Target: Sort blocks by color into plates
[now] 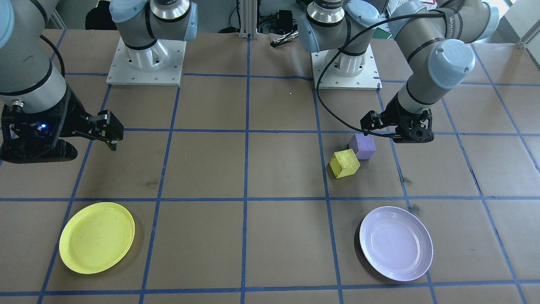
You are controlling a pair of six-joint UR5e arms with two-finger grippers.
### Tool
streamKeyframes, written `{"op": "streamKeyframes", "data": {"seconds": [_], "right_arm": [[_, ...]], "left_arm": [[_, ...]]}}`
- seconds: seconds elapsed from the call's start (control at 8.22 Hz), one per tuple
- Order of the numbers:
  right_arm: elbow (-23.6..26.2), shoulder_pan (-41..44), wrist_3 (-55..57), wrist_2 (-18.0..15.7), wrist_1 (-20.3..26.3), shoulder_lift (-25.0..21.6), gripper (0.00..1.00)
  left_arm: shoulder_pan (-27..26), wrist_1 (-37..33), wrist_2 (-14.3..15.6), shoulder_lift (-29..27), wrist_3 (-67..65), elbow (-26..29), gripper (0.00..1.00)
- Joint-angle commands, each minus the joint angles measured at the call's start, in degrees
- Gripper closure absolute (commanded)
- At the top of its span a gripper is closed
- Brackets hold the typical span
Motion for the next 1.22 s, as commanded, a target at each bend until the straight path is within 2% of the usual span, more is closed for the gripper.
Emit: {"op": "streamKeyframes", "data": {"seconds": [0.0, 0.49, 0.85, 1.09], "right_arm": [[0.00, 0.00, 0.02, 0.02, 0.00, 0.05, 0.00], [2.28, 0.00, 0.11, 0.11, -0.62, -0.48, 0.00], [2.29, 0.00, 0.02, 0.11, -0.62, -0.48, 0.00], [2.29, 0.00, 0.11, 0.11, -0.88, -0.39, 0.00]], "left_arm": [[0.13, 2.03, 0.17, -5.11, -1.15, -1.09, 0.00], [0.04, 2.03, 0.34, -6.17, -0.97, -2.85, 0.00], [0.04, 1.77, 2.10, -7.59, -0.44, -3.20, 0.00], [0.04, 1.86, 1.49, -7.14, 0.86, -3.12, 0.15]]}}
